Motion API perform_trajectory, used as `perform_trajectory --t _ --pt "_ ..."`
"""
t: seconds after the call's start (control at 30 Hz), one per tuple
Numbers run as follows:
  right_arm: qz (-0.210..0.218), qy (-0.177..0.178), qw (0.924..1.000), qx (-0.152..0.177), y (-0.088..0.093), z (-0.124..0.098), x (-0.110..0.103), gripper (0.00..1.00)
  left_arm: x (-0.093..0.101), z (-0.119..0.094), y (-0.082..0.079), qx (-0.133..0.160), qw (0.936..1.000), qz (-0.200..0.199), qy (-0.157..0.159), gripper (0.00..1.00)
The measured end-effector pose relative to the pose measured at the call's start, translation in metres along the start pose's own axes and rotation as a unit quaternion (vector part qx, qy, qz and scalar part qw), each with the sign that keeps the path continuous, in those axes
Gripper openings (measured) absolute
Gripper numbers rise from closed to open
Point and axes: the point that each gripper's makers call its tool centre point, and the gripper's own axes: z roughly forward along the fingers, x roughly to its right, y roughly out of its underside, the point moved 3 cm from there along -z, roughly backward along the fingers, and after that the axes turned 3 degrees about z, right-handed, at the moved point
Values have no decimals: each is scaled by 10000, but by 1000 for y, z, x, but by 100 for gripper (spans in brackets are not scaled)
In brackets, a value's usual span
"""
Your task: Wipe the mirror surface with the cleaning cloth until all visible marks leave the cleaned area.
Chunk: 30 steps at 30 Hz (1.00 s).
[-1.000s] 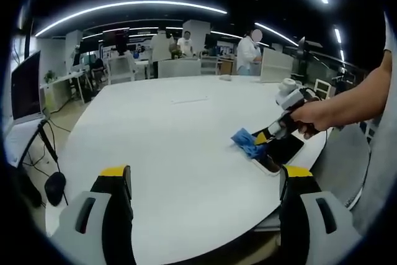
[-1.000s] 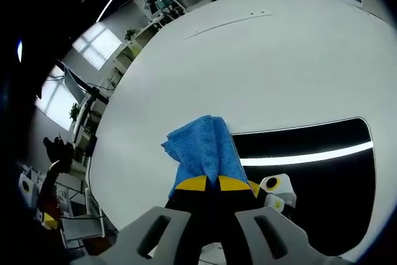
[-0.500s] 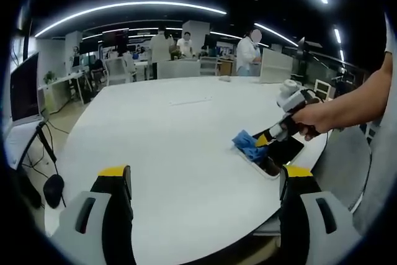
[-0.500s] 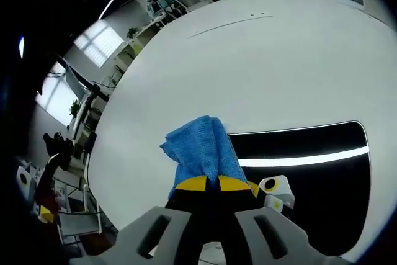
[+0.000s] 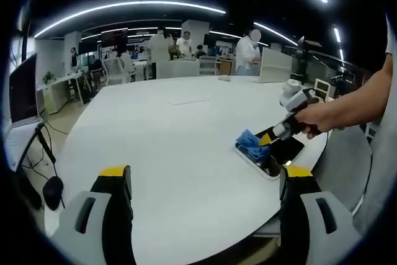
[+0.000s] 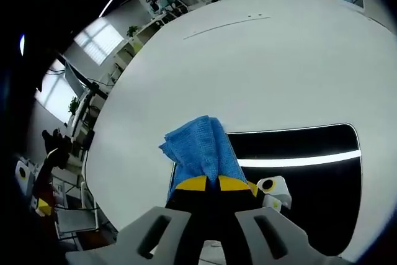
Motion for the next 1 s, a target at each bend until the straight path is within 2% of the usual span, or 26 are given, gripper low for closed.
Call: perform_trajectory --t 1.0 --pt "109 121 9999 53 -4 -10 34 0 1 0 -2 -31 9999 78 62 99"
